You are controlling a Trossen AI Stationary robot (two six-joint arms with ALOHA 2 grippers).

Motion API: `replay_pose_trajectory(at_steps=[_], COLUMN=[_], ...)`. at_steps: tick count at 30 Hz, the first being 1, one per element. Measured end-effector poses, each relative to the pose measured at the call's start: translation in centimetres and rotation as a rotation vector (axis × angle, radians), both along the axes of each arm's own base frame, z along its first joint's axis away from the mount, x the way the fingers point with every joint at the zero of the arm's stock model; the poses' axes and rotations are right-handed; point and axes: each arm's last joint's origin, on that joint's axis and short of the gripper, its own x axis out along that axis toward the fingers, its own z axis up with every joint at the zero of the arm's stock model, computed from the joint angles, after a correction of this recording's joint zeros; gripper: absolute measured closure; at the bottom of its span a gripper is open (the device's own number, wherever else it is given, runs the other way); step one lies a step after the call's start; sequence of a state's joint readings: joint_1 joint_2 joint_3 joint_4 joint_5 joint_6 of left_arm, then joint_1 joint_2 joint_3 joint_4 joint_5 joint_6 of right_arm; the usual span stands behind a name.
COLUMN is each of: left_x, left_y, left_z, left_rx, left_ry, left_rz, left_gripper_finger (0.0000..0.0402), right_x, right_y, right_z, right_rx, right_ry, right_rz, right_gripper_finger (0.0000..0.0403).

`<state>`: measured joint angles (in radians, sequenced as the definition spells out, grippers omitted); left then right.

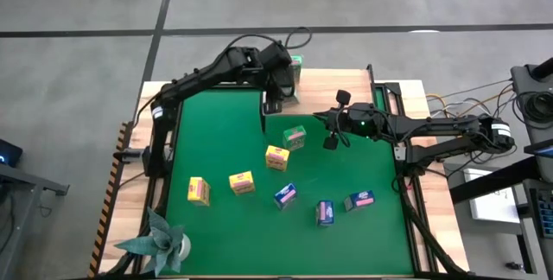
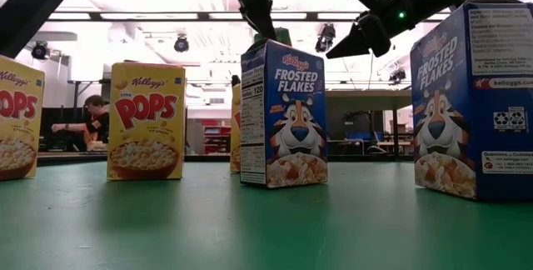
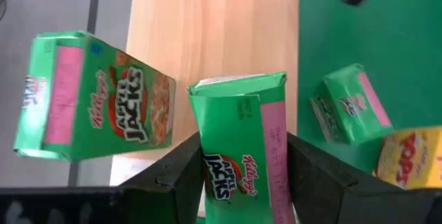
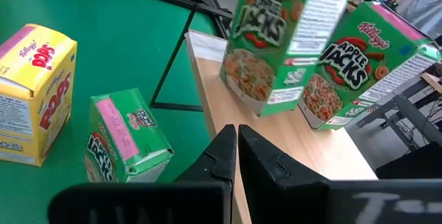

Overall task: Stack cereal on shelf
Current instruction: Put the left green cereal box on the shelf aligned with the other green cereal box

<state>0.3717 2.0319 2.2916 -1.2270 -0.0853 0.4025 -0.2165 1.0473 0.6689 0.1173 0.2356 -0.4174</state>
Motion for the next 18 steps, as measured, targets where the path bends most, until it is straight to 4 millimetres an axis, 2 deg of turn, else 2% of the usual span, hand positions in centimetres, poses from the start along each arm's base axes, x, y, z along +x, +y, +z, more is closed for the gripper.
replay_pose_trajectory(at_steps=[8, 18], left_x=[0.25, 0.39], left_y=[0.68, 0.76], left_z=[-0.15, -0.15], left_rx=[0.01, 0.017], left_ry=[-0.021, -0.032], left_rz=[0.01, 0.011], left_gripper_finger=[0.0232, 0.0168], right_x=[0.0, -0.01], right_y=[0.0, 0.0], right_z=[0.02, 0.08], right_rx=[0.007, 0.002], right_ry=[-0.004, -0.004], right_rz=[-0.003, -0.001], right_gripper_finger=[0.0394, 0.0394])
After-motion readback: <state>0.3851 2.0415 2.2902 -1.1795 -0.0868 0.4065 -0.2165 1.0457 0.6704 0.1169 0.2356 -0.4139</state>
